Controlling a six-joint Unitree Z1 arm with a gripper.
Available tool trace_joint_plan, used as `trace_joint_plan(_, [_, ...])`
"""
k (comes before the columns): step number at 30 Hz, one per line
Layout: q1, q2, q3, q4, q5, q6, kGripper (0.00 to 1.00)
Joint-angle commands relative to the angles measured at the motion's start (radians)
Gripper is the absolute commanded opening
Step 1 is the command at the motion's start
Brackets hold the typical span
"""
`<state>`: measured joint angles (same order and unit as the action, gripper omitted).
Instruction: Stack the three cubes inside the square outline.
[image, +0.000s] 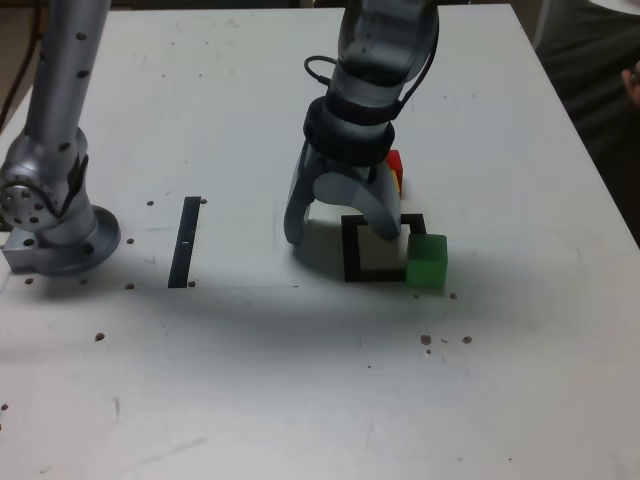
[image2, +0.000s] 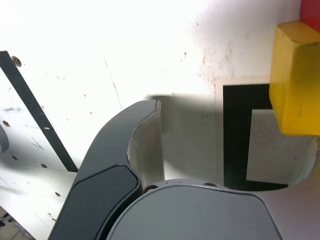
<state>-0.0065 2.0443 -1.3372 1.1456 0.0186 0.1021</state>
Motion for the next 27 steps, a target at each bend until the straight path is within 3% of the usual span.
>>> trace_joint_plan(1, [0.002, 0.005, -0.004, 0.003, 0.002, 0.003, 0.99])
trace_joint_plan(18, [0.034, 0.0, -0.005, 0.007, 0.016, 0.016, 0.99])
trace_joint_plan(27, [0.003, -0.08, 0.03, 0.025, 0.028, -0.001, 0.99])
